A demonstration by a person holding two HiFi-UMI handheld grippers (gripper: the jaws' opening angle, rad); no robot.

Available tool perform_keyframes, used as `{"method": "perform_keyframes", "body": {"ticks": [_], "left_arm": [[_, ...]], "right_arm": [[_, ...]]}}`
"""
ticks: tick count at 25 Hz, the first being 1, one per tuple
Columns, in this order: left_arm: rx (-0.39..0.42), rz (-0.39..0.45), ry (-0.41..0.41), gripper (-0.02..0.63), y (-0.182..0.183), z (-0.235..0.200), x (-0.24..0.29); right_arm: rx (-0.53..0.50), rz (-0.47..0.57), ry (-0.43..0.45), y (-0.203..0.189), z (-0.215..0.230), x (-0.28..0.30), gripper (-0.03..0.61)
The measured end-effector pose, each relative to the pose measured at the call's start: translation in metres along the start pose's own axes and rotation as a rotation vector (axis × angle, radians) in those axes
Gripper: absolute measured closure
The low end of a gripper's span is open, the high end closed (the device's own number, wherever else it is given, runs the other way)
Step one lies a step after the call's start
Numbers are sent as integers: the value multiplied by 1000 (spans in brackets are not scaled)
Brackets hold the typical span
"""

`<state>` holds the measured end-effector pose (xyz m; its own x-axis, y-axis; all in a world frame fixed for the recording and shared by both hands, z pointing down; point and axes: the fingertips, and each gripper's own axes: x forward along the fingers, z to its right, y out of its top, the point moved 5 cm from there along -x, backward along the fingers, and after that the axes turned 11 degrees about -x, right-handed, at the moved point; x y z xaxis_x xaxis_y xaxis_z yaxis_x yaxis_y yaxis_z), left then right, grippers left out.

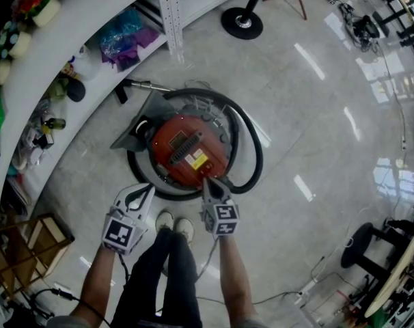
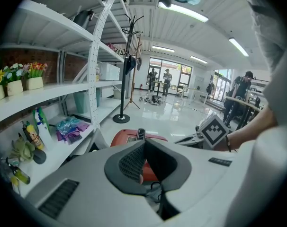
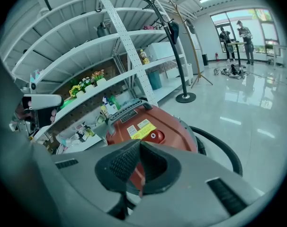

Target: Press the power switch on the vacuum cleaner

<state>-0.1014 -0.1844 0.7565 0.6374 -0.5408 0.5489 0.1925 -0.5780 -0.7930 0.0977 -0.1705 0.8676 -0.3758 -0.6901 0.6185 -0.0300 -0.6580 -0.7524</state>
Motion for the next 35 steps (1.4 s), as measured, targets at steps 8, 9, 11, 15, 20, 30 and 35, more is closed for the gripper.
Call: {"method": "perform_keyframes", "body": {"ticks": [8, 9, 11, 15, 20, 30, 35], "left_arm": [[10, 17, -2, 607, 17, 13, -9], [11, 20, -3, 607, 20, 15, -10], [17, 27, -4, 607, 26, 19, -12], [31, 38, -9, 607, 38, 27, -18], [44, 61, -8, 607, 55, 37, -29], [56, 87, -5, 607, 88, 54, -59], [70, 101, -11, 607, 101, 63, -73]], "right_arm": [[10, 44, 7, 22, -8, -29, 566], [8, 52, 8, 27, -9, -33, 566], [1, 72, 13, 39, -14, -43, 566], [-6, 114, 30, 61, -27, -64, 566], [-54, 154, 28, 80, -37, -92, 566], [-64, 212, -11, 118, -58, -152, 566], [-84, 255, -37, 129, -62, -173, 566]]}}
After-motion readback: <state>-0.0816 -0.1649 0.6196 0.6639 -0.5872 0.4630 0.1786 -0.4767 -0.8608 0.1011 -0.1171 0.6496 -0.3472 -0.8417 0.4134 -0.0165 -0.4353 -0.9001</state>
